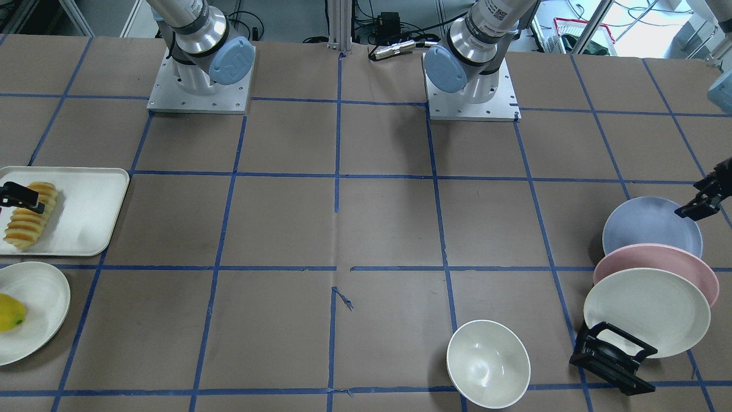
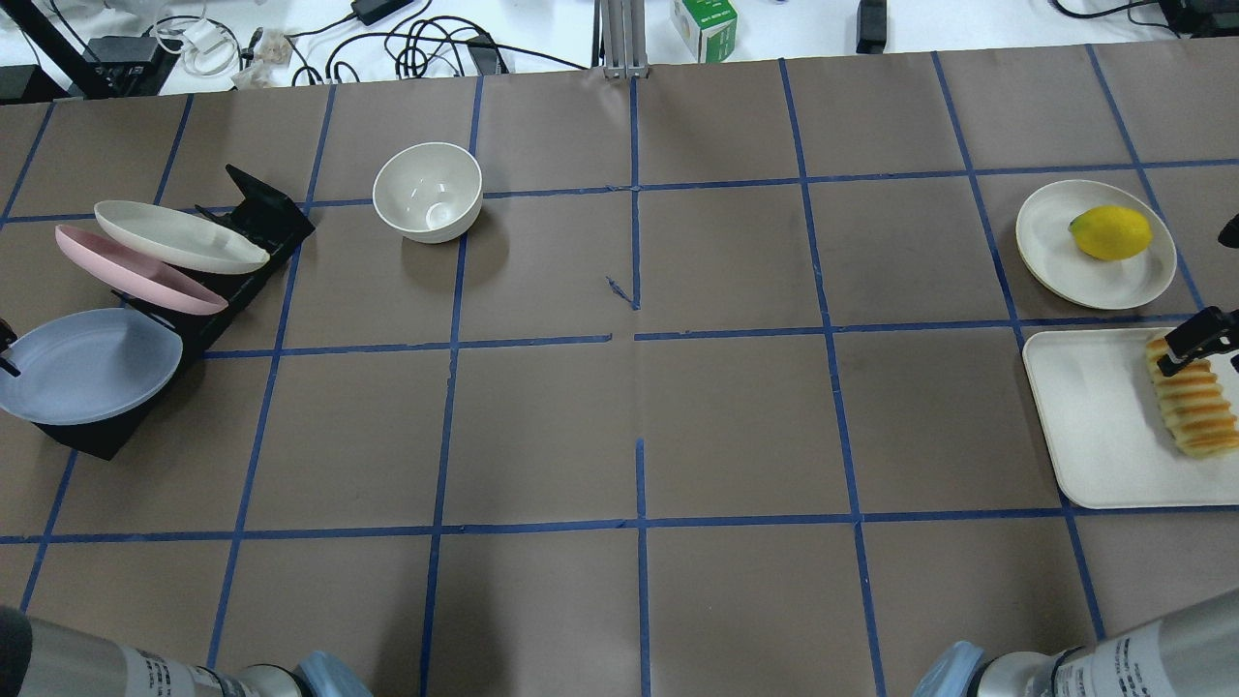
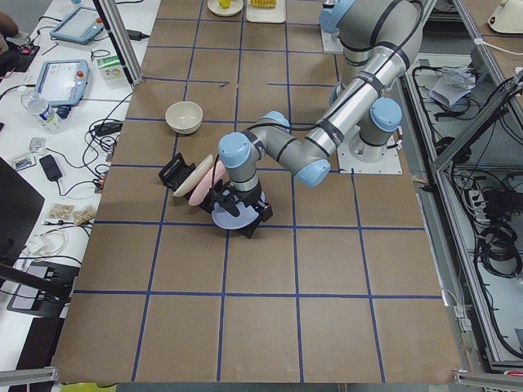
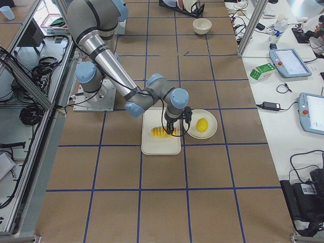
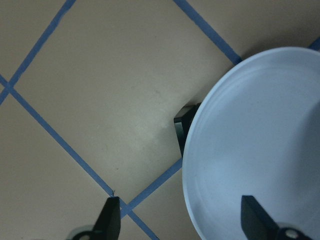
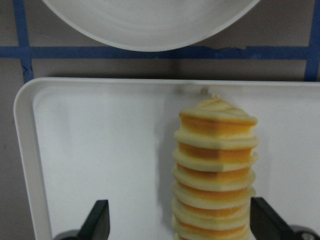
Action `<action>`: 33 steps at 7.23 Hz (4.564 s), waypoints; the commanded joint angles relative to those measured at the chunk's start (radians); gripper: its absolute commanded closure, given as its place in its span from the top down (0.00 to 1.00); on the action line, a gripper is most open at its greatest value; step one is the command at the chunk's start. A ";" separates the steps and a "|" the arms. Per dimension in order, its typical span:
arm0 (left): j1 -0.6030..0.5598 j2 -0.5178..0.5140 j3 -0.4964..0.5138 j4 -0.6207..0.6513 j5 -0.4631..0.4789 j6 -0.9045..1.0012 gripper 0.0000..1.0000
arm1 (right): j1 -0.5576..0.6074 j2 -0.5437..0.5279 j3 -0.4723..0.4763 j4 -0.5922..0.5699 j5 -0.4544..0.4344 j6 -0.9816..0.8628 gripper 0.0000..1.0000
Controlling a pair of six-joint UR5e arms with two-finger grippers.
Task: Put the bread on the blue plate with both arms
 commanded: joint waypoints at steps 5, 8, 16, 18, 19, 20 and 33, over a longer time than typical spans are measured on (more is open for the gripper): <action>0.002 -0.042 0.001 0.030 -0.001 -0.013 0.00 | -0.005 0.040 0.001 0.002 -0.055 -0.021 0.90; 0.004 -0.044 0.009 0.027 -0.003 -0.017 0.00 | -0.005 0.057 -0.003 0.018 -0.061 -0.018 0.44; 0.073 0.232 0.052 -0.349 0.016 0.039 0.00 | 0.030 -0.079 -0.063 0.143 -0.055 0.053 0.00; 0.058 0.303 0.044 -0.462 -0.155 0.040 0.00 | 0.084 -0.152 -0.065 0.215 -0.055 0.125 0.00; 0.035 0.315 0.023 -0.484 -0.338 0.055 0.00 | 0.110 -0.195 -0.065 0.276 -0.044 0.182 0.00; -0.040 0.328 0.014 -0.484 -0.419 0.057 0.00 | 0.155 -0.237 -0.065 0.315 -0.039 0.231 0.00; -0.872 -0.029 -0.310 0.525 -0.559 -0.316 0.00 | 0.604 -0.421 -0.063 0.435 0.166 0.655 0.00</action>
